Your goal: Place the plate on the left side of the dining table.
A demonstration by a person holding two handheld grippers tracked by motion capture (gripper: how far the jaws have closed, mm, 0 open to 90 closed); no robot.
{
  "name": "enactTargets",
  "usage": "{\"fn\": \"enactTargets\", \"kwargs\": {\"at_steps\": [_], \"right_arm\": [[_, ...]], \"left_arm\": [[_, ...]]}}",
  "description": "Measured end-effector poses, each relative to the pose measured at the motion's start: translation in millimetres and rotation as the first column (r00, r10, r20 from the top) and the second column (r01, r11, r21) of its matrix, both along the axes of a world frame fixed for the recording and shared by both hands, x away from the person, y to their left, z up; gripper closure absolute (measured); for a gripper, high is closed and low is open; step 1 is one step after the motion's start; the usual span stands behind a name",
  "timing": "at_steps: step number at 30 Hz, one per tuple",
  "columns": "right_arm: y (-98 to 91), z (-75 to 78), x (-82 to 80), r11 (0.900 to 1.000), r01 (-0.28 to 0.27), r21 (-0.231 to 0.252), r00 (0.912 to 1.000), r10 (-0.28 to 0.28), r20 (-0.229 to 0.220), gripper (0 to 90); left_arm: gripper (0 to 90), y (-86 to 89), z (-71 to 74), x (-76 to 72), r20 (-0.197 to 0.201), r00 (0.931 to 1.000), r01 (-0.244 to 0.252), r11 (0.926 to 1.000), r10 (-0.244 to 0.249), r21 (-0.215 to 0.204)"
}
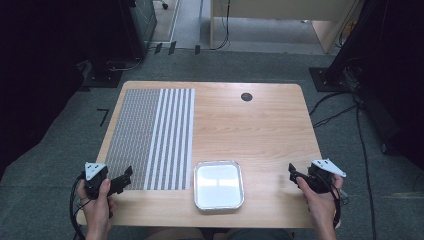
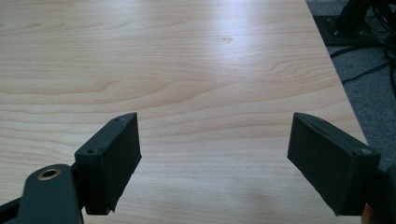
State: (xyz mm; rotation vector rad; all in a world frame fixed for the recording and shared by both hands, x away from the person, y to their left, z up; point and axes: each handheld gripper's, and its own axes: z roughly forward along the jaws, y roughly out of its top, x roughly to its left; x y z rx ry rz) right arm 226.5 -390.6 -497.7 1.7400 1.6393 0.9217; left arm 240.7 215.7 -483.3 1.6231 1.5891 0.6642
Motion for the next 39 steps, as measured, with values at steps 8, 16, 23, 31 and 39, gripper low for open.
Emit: {"fn": "enactTargets", "kwargs": {"at_steps": [8, 16, 23, 31, 39], "right_arm": [[15.9, 6.6, -0.8, 0.9998, -0.015, 0.014, 0.9998, 0.015, 0.016, 17.3], [27.9, 14.1, -1.4, 0.9965, -0.038, 0.074, 0.9991, 0.037, 0.022, 18.0], [45.3, 21.8, -4.4, 0.9933, -0.071, 0.091, 0.9972, 0.069, 0.03, 18.8], [65.0, 27.0, -8.6, 0.9913, -0.11, 0.072, 0.9935, 0.108, 0.038, 19.3], [78.0, 31.0, -10.1, 0.9882, -0.128, 0.085, 0.9907, 0.123, 0.059, 21.8]], "left_arm": [[11.5, -11.6, 1.6, -0.2, 0.002, 0.9997, 0.024, 0.9997, -0.024, -0.002], [11.5, -23.7, 3.0, -0.2, 0.003, 0.9987, 0.052, 0.9986, -0.052, -0.005], [11.5, -37.1, 3.0, -0.7, -0.001, 0.9967, 0.081, 0.9967, -0.081, -0.001], [11.5, -52.6, 2.9, -1.5, -0.002, 0.9929, 0.119, 0.9928, -0.119, 0.006], [11.5, -67.3, 4.5, -3.6, 0.009, 0.9923, 0.124, 0.9923, -0.124, 0.012]]}}
